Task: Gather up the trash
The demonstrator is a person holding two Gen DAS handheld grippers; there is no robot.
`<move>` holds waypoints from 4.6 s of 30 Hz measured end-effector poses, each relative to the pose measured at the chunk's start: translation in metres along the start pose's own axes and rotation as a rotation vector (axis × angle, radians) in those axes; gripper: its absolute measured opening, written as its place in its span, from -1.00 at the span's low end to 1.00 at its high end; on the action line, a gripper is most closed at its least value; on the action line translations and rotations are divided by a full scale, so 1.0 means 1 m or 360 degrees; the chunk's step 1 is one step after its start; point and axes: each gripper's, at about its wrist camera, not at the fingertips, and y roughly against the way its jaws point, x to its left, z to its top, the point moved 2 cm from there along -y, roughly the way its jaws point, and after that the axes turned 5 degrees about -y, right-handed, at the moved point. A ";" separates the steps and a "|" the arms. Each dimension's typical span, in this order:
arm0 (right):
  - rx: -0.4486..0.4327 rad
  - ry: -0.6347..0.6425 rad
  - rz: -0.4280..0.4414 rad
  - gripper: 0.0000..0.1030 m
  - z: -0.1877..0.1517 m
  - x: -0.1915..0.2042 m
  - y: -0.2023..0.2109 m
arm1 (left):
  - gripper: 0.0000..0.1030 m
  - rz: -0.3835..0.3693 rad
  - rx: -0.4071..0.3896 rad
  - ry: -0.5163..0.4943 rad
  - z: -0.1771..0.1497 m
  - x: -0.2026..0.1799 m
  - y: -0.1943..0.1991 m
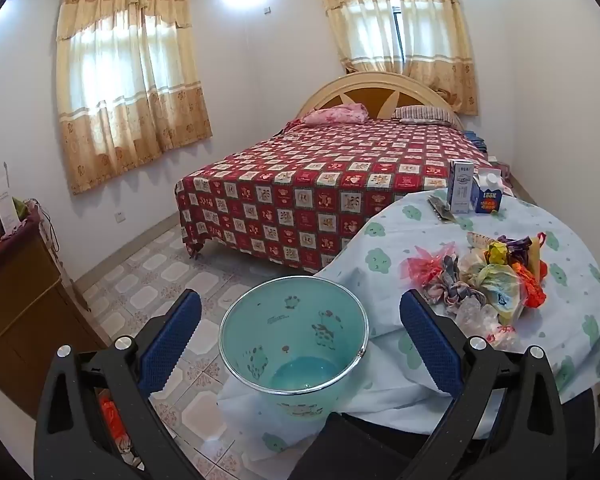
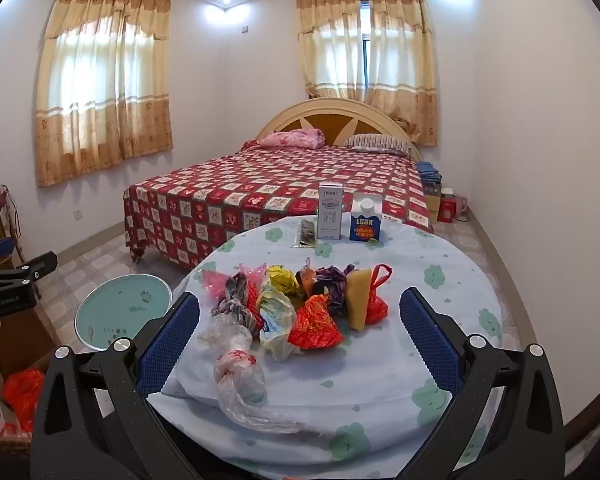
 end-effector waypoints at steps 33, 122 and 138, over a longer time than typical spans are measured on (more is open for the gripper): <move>0.0027 -0.0064 0.0000 0.91 -0.006 -0.007 -0.006 | 0.89 0.0004 0.0041 -0.0007 -0.009 -0.002 -0.012; 0.0202 -0.0242 -0.0395 0.91 -0.086 -0.136 -0.068 | 0.73 -0.0435 0.0390 -0.0204 -0.053 -0.197 -0.097; 0.0185 -0.0217 -0.0277 0.90 -0.068 -0.118 -0.076 | -0.40 -0.0698 0.0332 -0.0210 -0.035 -0.188 -0.078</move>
